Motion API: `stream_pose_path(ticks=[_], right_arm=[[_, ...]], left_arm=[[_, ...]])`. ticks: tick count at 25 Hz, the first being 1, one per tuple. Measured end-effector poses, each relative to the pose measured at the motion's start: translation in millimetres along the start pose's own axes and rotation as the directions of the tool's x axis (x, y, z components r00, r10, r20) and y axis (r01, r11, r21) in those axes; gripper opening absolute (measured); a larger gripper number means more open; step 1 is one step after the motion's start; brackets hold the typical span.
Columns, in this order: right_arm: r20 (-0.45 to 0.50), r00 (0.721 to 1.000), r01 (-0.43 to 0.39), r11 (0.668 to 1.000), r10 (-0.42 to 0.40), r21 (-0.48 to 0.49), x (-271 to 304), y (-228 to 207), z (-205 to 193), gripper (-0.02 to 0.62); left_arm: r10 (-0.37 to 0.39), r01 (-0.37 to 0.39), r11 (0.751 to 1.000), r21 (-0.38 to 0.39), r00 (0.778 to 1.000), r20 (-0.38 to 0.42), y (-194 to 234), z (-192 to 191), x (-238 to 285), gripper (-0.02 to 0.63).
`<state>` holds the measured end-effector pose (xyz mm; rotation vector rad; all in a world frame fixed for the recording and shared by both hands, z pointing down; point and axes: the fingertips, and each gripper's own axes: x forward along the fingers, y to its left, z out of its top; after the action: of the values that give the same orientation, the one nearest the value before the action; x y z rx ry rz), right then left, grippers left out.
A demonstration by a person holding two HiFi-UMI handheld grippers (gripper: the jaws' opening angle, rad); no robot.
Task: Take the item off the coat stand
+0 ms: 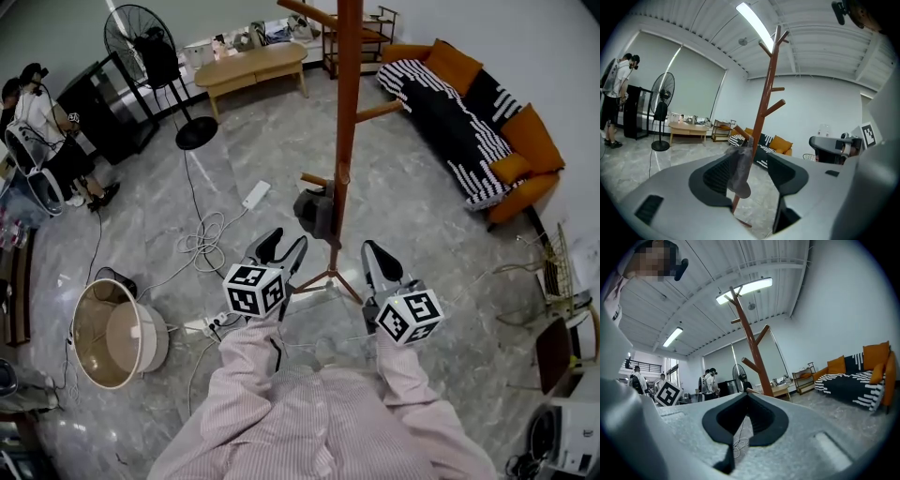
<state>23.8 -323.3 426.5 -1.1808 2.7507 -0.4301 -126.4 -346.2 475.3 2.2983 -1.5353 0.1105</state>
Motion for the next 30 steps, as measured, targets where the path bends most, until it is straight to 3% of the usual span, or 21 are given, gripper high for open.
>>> stream_pose_path(ticks=[16,21,30], right_arm=[[-0.073,0.992,0.105,0.992,-0.1,0.069,13.8,-18.3,-35.1,0.005],[-0.081,0.986,0.153,0.984,-0.146,0.085,5.0,-35.5,-39.4,0.005],[-0.09,0.98,0.188,0.977,-0.179,0.1,-1.3,-50.6,-45.9,0.005]], left_arm=[[-0.094,0.088,0.995,-0.041,0.982,-0.166,16.5,-32.2,94.1,0.227],[-0.101,0.099,0.995,-0.017,0.972,-0.213,12.3,-41.4,119.2,0.225],[-0.063,0.064,0.998,-0.003,0.973,-0.224,18.2,-48.6,137.4,0.133]])
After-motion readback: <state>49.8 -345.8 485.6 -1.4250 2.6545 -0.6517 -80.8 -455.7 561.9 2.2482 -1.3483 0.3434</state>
